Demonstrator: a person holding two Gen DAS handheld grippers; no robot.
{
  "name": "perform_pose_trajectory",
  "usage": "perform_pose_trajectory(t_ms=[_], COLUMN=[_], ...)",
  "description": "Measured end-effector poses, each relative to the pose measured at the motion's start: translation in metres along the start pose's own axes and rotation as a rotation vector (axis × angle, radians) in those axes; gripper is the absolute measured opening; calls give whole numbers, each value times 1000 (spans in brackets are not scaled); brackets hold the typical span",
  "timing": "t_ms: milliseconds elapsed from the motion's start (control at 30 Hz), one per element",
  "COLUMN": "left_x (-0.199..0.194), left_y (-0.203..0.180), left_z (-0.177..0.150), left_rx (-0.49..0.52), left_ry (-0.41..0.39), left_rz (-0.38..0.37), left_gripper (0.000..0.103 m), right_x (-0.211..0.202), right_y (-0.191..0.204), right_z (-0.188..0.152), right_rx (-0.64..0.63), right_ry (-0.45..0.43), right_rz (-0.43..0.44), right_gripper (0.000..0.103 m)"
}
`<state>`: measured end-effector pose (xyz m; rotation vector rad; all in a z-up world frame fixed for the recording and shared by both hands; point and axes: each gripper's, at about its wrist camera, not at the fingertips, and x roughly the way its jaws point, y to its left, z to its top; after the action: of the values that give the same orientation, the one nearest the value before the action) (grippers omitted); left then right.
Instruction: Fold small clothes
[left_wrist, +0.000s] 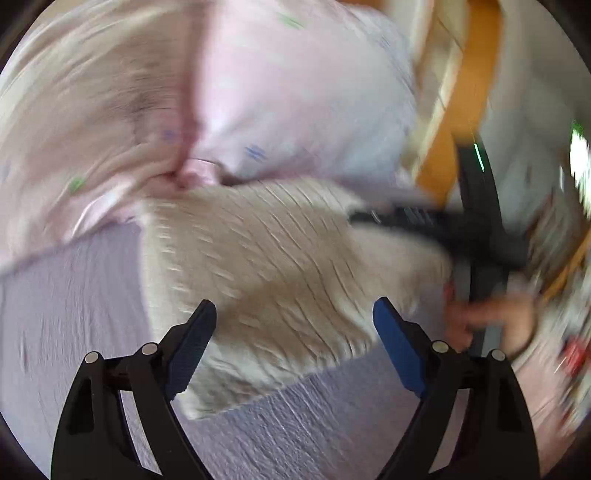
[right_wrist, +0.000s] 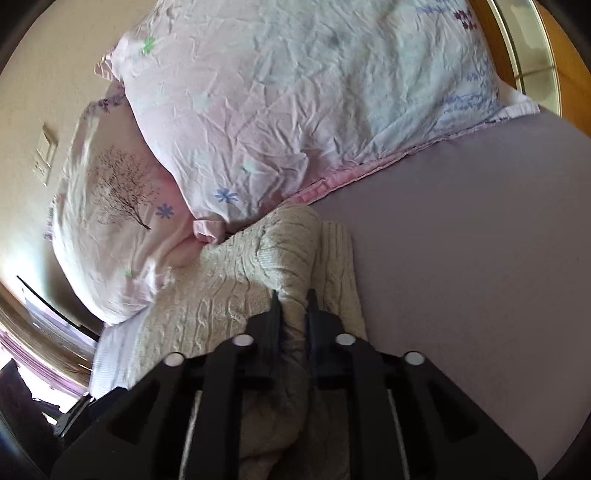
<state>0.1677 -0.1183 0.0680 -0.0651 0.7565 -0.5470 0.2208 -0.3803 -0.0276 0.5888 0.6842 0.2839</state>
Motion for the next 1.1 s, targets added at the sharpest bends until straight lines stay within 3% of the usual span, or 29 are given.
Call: perform_pose_trajectory(t_ms=[33, 67, 167, 267, 367, 433, 467, 500, 567, 633, 700, 767, 867, 900, 933, 967, 1000, 1033, 1100], left_x=[-8, -13, -1, 27, 47, 51, 51, 52, 54, 41, 17, -21, -48, -46, -46, -53, -62, -78, -103], left_y=[19, 33, 87, 108, 111, 108, 105, 104, 105, 114, 121, 126, 151, 156, 164, 167, 167, 163, 148], left_z=[4, 7, 13, 11, 4, 2, 1, 0, -1, -2, 2, 3, -8, -11, -18, -22, -24, -25, -24], left_rx=[-78, -132, -341, -411, -433, -431, -425, -427, -453, -473, -436, -343, -324, -327, -339, -349, -351, -338, -288], left_ry=[-23, -32, 48, 131, 179, 165, 165, 161, 161, 140, 125, 78, 85, 110, 144, 127, 101, 52, -18], left_rz=[-6, -16, -97, -122, -142, -155, -163, -177, -162, -199, -202, -135, 9, 58, 99, 94, 102, 128, 105], left_gripper=[89, 90, 90, 90, 90, 90, 89, 86, 56, 40, 38, 38, 50, 52, 54, 54, 54, 54, 57], right_x=[-5, -8, -2, 15, 19, 25, 26, 28, 28, 23, 20, 26, 61, 65, 63, 56, 37, 24, -3], right_y=[-3, -5, -17, -25, -25, -23, -22, -21, -17, -8, 15, 39, 72, 76, 77, 75, 70, 68, 72], right_z=[1, 2, 4, 0, -2, -6, -7, -9, -11, -12, -16, -25, -48, -52, -51, -48, -42, -39, -38], right_rx=[16, 29, 104, 153, 156, 155, 142, 146, 134, 107, 43, -28, -158, -182, -192, -186, -172, -163, -137], right_ry=[-10, -15, 53, 141, 163, 195, 197, 198, 190, 166, 166, 194, 326, 337, 325, 297, 207, 155, 83], right_rz=[15, 32, 107, 122, 143, 152, 146, 176, 229, 332, 476, 514, 378, 335, 318, 321, 292, 284, 385], right_gripper=[90, 96, 96, 90, 79, 55, 52, 38, 32, 29, 28, 28, 30, 36, 42, 44, 48, 61, 72])
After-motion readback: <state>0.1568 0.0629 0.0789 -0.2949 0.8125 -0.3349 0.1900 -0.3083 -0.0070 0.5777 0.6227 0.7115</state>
